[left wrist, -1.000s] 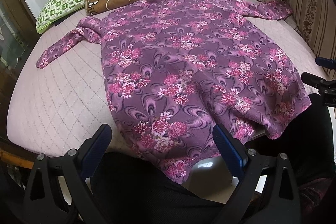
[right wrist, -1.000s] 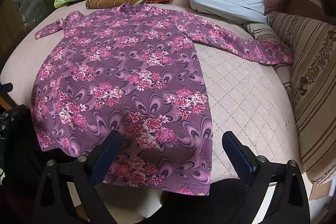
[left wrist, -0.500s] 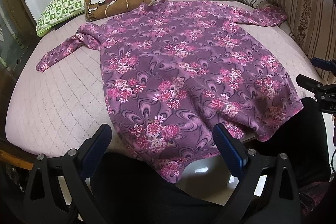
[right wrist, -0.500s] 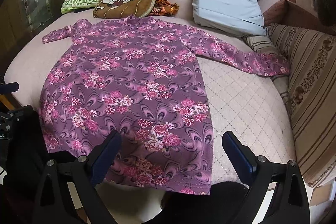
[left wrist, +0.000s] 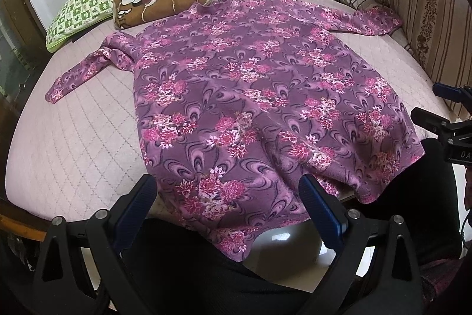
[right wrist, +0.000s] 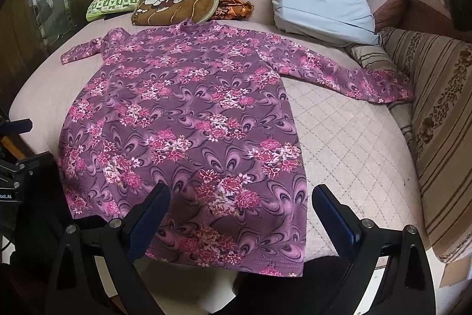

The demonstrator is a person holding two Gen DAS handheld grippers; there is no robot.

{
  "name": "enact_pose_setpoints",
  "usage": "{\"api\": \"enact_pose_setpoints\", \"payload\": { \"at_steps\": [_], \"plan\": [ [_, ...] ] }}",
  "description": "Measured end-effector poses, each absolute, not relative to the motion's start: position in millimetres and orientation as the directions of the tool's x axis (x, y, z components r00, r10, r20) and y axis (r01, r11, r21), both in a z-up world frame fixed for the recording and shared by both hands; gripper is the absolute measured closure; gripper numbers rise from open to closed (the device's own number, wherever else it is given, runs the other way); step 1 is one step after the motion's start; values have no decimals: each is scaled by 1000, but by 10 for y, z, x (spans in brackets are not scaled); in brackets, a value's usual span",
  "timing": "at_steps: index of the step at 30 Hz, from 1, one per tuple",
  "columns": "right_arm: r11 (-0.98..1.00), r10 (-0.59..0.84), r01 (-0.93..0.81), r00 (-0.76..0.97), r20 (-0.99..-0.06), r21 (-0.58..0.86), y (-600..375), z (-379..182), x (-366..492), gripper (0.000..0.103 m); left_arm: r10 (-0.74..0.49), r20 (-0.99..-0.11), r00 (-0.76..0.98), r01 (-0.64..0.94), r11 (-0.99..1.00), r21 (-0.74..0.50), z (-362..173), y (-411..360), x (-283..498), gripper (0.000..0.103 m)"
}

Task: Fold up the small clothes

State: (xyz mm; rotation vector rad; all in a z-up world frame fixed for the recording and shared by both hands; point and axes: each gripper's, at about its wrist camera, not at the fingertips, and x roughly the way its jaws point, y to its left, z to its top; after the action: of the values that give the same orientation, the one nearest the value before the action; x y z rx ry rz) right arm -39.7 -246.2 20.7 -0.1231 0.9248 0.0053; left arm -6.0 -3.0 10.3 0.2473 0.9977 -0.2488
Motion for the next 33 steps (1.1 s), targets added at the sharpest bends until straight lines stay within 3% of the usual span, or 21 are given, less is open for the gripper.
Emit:
{"api": "enact_pose_setpoints", "payload": {
  "at_steps": [17,27,33],
  "plan": [
    [999,14,-51,569,-822,-18,-2528,113,-263,5,-109,-882,459,299,954,37,-9,51,123,5],
    [982,3,162,519,-855,102,-3431,-84,-95,7,-84,-940,329,-82,990,-117,-225,1279,745,5],
    [971,70,171,454,-888,164,-3465,-423,9,9,-196,-968,156,-112,970,-214,-732,1164,820,5]
  ]
}}
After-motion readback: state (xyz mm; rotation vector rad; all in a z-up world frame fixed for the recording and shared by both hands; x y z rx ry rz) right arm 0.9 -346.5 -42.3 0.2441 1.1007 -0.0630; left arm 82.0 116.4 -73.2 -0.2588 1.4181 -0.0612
